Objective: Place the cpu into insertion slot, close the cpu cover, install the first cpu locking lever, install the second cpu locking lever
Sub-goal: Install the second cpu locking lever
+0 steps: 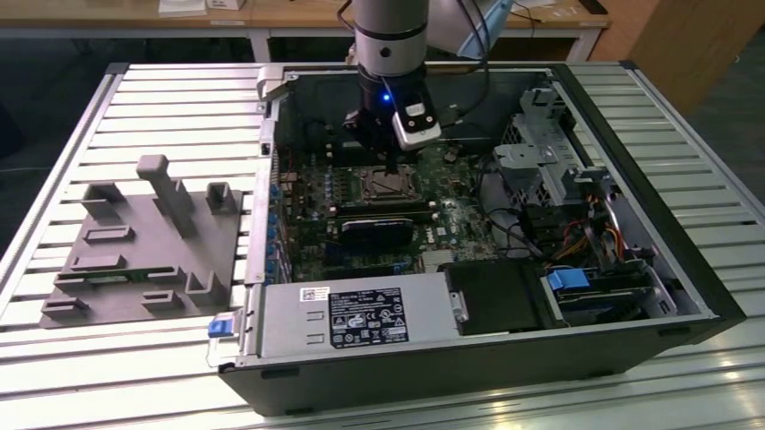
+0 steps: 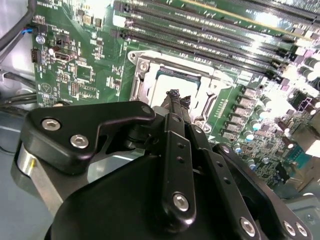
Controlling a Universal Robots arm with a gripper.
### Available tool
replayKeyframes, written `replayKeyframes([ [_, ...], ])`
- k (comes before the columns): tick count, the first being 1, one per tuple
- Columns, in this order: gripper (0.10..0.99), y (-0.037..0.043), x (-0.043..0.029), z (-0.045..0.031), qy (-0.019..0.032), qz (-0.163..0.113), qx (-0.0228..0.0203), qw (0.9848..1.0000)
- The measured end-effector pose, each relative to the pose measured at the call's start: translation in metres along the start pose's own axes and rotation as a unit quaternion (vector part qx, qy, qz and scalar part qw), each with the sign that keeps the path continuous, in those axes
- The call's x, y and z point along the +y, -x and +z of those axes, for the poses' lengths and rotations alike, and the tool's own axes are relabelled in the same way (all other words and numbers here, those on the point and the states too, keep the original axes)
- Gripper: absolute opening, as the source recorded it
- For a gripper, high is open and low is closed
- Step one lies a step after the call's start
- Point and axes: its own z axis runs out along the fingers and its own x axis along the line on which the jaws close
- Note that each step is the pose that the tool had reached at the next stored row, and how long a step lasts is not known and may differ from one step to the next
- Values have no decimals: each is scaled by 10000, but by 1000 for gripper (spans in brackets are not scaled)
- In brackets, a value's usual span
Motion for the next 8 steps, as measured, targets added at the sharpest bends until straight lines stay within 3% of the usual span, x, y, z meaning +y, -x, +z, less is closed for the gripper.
replayKeyframes([
  [8,102,41,-140,-5,0,0,0,10000],
])
